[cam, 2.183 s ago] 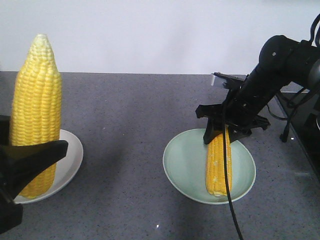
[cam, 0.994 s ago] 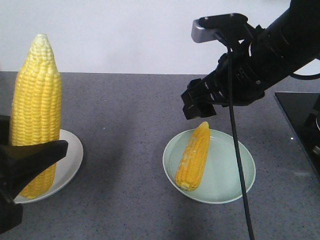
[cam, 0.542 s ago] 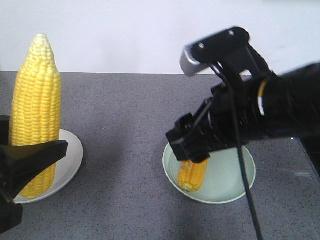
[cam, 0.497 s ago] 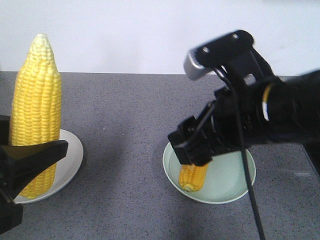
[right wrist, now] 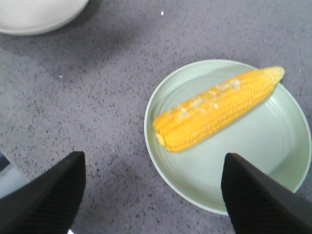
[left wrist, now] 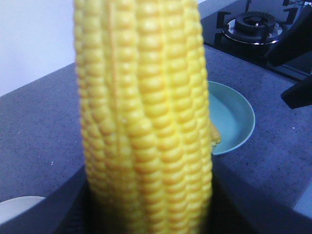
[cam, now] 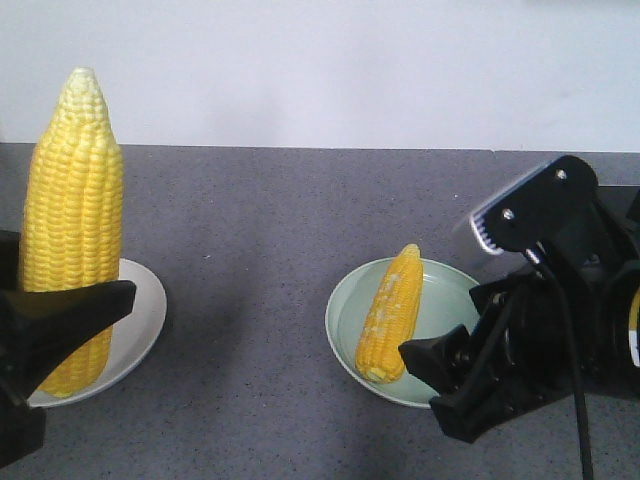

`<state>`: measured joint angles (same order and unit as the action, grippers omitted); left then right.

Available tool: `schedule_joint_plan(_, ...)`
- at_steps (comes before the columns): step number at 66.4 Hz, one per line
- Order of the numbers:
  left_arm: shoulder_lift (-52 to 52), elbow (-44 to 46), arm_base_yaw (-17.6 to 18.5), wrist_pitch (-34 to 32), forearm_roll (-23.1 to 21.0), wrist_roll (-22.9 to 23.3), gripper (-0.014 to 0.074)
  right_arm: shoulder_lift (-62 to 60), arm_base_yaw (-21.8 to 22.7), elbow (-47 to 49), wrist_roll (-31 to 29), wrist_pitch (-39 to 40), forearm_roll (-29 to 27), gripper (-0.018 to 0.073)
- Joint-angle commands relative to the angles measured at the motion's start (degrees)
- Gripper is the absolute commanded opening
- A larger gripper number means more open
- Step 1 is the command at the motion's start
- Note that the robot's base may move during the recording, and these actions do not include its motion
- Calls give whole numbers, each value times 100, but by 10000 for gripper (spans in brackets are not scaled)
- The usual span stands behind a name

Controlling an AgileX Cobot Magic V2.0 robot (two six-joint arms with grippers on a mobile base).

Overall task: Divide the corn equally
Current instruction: 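Lift the open right gripper up and away from the green plate, then lower the left gripper's cob onto the white plate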

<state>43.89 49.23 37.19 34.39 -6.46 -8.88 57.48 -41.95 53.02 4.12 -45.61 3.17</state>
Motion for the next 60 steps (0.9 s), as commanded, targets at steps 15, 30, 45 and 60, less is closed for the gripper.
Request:
schedule_joint_plan(15, -36, 157, 0, -405, -51, 12, 260, -455, -13, -201, -49, 235, 100, 560)
schedule_joint_plan(30, -36, 157, 0, -443, -52, 20, 260, -518, -13, -201, -49, 220, 100, 560)
schedule_joint_plan(45, 128, 163, -19, -446, 34, 134, 272, -517, -13, -201, -43, 220, 93, 560)
schedule_joint_plan(60, 830, 733, -390, 478, 1005, 807, 275, -517, -13, -201, -43, 220, 93, 560)
